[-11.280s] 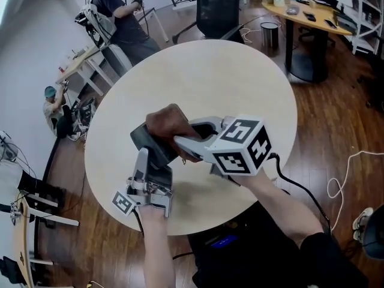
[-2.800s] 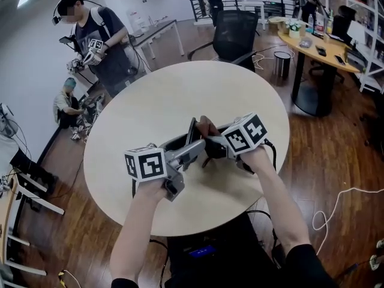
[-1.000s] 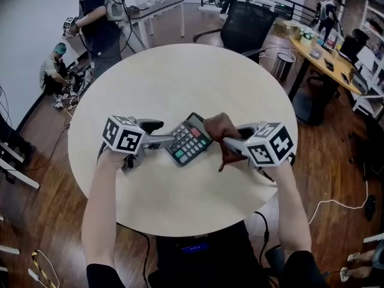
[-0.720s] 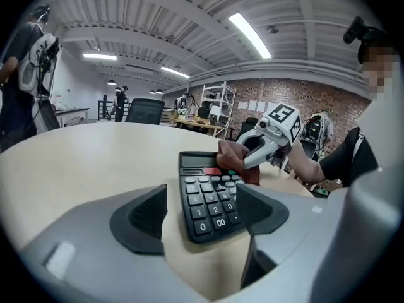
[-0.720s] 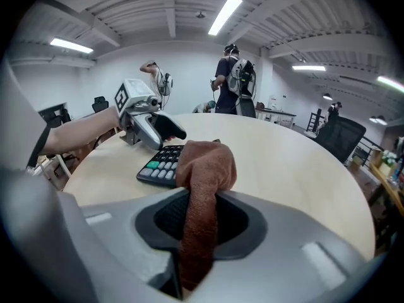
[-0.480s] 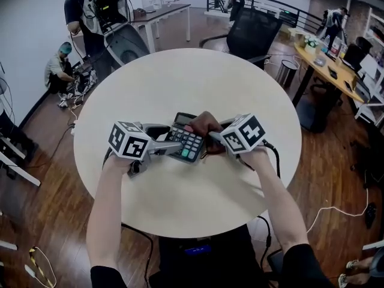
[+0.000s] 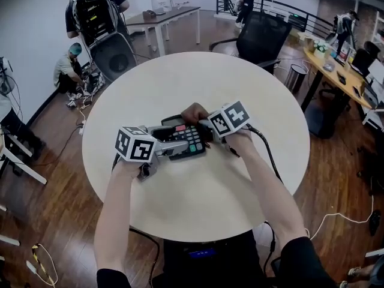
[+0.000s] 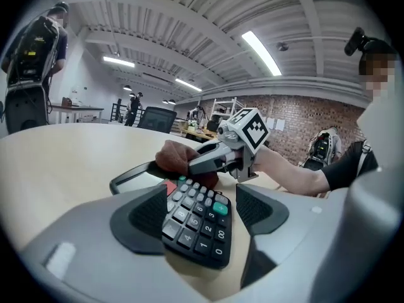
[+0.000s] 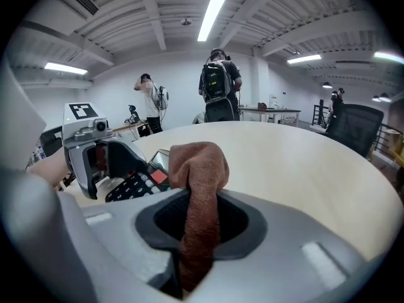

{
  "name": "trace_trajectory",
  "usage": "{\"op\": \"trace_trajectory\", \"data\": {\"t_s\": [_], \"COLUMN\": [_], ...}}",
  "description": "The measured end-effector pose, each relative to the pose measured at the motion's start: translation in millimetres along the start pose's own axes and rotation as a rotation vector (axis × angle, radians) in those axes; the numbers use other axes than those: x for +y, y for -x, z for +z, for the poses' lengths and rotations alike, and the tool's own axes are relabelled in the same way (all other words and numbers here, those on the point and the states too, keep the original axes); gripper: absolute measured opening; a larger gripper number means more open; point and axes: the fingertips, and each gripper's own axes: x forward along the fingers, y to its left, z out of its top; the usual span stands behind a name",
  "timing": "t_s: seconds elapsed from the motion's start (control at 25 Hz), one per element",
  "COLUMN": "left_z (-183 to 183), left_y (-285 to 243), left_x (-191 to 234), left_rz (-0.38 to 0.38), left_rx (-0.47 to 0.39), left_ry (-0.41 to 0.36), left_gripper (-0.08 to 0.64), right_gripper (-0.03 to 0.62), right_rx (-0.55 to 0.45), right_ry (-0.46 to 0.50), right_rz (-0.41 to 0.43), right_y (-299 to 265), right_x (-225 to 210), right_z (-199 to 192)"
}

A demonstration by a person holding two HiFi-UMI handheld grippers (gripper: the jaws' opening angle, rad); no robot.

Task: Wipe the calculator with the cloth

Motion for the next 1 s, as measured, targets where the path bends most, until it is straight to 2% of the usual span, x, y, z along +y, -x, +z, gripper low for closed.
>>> {"op": "trace_trajectory", "data": {"t_s": [0.2, 0.32, 0.48, 0.72, 0.84, 0.92, 1.0], "left_z": [6.4, 11.9, 16.5, 19.7, 22.5, 20.9, 17.0], "left_y": [-1.7, -2.5, -0.1, -8.8, -4.0, 6.0, 20.5], "left_x": [4.0, 6.5, 11.2, 21.7, 24.5, 23.2, 16.5], "left_rz": [0.016, 0.029, 0.052, 0.121, 0.144, 0.147, 0.143], "left_rx": [-0.035, -0.065, -0.096, -0.127, -0.159, -0.184, -0.215], "left_ry": [0.003, 0.026, 0.06, 0.065, 0.085, 0.114, 0.14], "left_gripper": [0.353, 0.353, 0.353, 0.353, 0.353, 0.353, 0.351], "right_gripper": [0.087, 0.086, 0.086, 0.086, 0.086, 0.087, 0.087], "right_rx": [-0.043, -0.038, -0.001, -0.032, -0.111, -0.209, -0.329], "right_ry": [-0.079, -0.11, -0.094, -0.096, -0.169, -0.27, -0.396], "right_rz": [-0.039, 0.022, 0.042, 0.03, 0.038, 0.075, 0.149], "right_y": [33.3, 42.9, 29.7, 15.3, 29.9, 55.3, 88.1], "right_x": [-15.6, -0.7, 18.0, 14.1, 3.9, -3.0, -4.7], "right_z": [-11.0, -21.9, -24.6, -14.0, -9.8, -9.5, -12.1]}}
